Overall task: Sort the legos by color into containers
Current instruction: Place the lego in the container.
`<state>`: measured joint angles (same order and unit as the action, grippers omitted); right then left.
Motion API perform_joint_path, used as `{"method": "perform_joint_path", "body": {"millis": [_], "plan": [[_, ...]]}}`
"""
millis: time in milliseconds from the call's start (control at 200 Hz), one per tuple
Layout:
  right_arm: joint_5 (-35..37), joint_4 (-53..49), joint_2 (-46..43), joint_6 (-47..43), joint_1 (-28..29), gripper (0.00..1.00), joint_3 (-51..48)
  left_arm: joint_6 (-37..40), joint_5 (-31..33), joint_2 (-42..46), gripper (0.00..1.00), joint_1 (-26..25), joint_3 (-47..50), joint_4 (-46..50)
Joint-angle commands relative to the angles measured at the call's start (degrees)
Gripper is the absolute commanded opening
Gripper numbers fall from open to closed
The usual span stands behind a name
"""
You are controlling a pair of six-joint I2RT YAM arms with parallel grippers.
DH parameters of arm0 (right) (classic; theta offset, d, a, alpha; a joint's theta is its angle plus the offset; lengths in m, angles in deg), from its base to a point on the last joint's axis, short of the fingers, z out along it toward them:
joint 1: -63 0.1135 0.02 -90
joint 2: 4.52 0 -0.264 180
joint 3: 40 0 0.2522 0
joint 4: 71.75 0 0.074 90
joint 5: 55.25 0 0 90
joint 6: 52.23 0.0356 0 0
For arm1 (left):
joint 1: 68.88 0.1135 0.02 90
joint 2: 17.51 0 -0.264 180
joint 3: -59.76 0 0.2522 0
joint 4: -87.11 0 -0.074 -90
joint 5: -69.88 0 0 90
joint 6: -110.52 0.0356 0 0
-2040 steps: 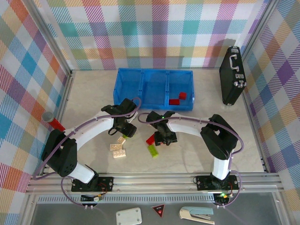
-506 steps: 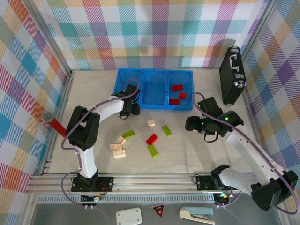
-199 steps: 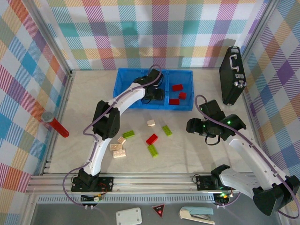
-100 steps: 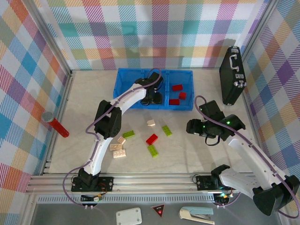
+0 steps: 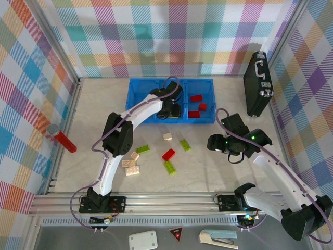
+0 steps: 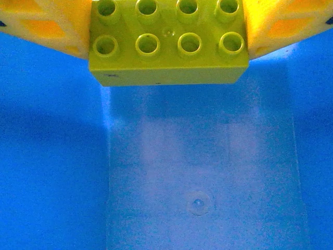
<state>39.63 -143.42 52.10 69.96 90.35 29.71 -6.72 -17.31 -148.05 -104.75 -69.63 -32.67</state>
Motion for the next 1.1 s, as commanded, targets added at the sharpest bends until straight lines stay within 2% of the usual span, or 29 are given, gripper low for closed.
{"method": "perform_joint_path", "body": {"millis": [0, 280, 535, 850, 1095], "plan": [[-0.23, 0.28, -0.34, 0.03, 0.16, 0.70, -0.39, -0.16, 2.79, 1.03, 0.57, -0.32, 0.11, -3.55], [-0.26, 0.34, -0.24, 0.47, 0.19, 0.70, -0.55, 2.05, 9.02, -3.86, 0.57, -0.32, -2.12, -9.40], [0.06, 0.12, -0.19, 0.31, 0.16, 0.70, -0.92, 4.30, 10.13, -6.13, 0.59, -0.33, -1.07, -14.88], [0.17, 0.61, 0.51, -0.12, 0.16, 0.71, -0.75, 4.44, 9.67, -1.64, 0.67, -0.56, 1.38, -16.49], [-0.42, 1.12, 0.96, -0.20, 0.20, 0.71, -0.22, 4.93, 8.78, 2.38, 0.72, -0.54, 1.59, -14.23]]}}
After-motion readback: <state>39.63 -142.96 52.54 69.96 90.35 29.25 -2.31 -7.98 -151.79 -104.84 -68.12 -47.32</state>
